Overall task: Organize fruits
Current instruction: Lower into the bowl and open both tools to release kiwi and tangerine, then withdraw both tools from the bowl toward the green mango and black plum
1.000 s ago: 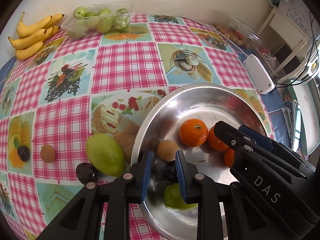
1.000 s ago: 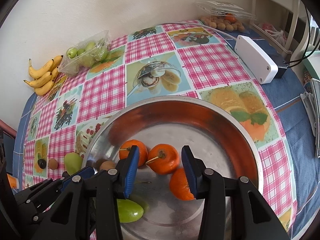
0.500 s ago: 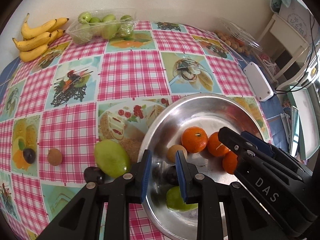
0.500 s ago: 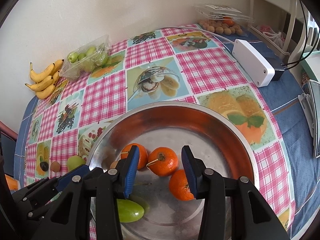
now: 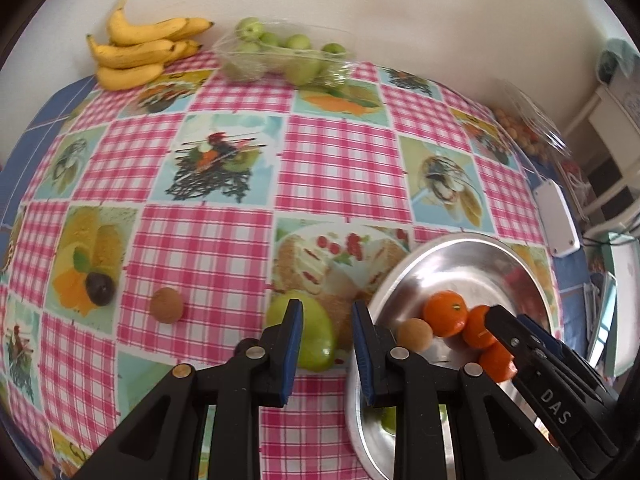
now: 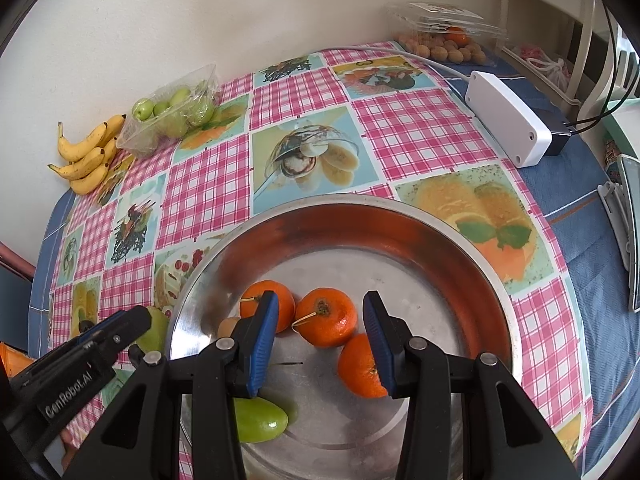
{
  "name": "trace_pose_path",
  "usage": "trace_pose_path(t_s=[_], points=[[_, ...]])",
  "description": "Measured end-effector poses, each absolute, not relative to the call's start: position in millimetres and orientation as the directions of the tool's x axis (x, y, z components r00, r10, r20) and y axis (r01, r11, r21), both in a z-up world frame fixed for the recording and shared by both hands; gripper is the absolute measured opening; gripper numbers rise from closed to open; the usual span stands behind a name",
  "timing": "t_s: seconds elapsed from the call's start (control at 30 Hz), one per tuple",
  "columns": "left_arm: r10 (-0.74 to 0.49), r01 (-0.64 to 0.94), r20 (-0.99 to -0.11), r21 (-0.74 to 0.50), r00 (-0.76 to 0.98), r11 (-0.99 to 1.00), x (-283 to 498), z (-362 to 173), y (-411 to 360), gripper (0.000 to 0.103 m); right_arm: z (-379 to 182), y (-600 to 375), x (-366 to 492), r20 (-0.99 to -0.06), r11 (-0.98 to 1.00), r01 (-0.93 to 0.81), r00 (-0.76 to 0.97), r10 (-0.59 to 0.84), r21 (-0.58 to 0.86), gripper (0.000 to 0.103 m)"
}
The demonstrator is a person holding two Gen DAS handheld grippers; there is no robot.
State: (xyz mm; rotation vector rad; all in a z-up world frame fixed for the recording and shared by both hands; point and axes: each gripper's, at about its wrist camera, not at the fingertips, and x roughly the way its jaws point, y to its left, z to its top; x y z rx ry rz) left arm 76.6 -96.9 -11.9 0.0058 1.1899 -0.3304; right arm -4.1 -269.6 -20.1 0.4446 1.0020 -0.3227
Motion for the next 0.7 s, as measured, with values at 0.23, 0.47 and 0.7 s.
trace_pose_path(t_s=[0.23,0.47,0.7], points=[[-0.21,0.179,-0.927,-0.16,0.31,0.971,84,-22,-82,0.048,-20,-266,-2,-0.865,0.873,0.443,0.499,-0.053,0.202,0.045],[-0.184,0.16,-0.927,-0.138,0.326,0.977,85,-22,-80,0.074,-22,-263,0,-0.866,0.882,0.426,0.498,-0.042,0.202,0.071],[-0.142,0.117,-0.931,-0.108,0.336,0.987,88,-26,-72,0.091,-25,-260,3,-0.871,0.892,0.413,0.489,-0.045,0.186,0.084]])
